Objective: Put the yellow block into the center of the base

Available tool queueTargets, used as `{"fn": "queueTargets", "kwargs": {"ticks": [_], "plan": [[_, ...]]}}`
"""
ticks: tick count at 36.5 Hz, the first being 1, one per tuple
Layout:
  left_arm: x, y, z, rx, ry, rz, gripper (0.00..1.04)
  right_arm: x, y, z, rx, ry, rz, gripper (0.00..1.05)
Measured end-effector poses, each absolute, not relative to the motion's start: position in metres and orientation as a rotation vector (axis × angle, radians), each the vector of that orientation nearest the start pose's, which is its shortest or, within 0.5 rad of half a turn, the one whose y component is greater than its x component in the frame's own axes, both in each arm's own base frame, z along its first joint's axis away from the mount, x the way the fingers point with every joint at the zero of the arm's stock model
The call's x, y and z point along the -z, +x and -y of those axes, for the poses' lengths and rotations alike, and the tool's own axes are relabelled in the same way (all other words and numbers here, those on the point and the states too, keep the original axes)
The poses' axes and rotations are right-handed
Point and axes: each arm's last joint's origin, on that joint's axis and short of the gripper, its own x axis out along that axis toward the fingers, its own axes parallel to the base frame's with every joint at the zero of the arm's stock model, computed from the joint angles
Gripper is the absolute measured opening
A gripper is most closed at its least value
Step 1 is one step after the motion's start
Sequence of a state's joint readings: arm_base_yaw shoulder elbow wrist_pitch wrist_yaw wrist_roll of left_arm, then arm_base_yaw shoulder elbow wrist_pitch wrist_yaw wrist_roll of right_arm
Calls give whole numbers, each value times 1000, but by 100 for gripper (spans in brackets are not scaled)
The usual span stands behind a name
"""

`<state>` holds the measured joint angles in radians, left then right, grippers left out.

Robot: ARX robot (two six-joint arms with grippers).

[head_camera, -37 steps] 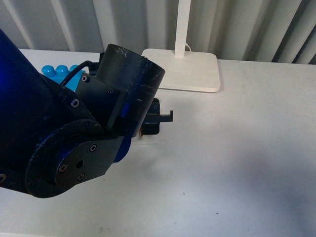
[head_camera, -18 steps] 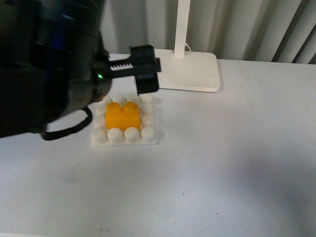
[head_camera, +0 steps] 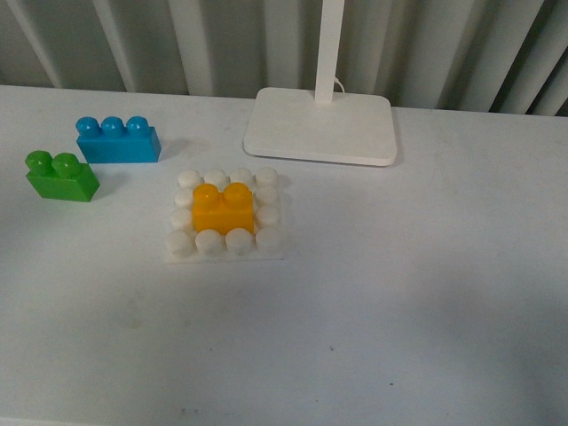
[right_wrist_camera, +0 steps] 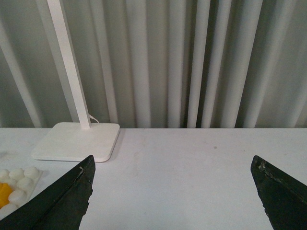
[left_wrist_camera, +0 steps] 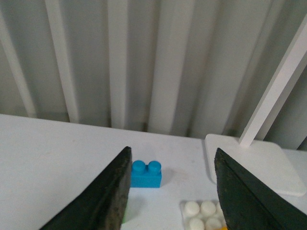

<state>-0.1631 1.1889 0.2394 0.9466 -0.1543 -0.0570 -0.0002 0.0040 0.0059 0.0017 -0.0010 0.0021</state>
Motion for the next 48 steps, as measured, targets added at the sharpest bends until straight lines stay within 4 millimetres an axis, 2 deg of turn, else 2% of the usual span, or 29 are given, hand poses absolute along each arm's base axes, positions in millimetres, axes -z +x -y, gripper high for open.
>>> {"fn": "queueTargets", "kwargs": {"ticks": [6,9,11,18,30,48], "plan": [[-177,190,21,5,-23,-13,28,-165,98,0,-1,2,3,95],[-175,179,17,4,-16,-12,10,-165,98,0,-1,2,4,95],[-174,176,15,3,-16,-11,4,-165,98,0,-1,2,3,95],[-161,158,3,14,-7,-22,4,-165,98,0,-1,2,4,95],[-165,138,0,0,-7,-6,4,-165,98,0,-1,2,4,95],[-170,120,0,0,-7,11,4,-165,98,0,-1,2,3,95]]}}
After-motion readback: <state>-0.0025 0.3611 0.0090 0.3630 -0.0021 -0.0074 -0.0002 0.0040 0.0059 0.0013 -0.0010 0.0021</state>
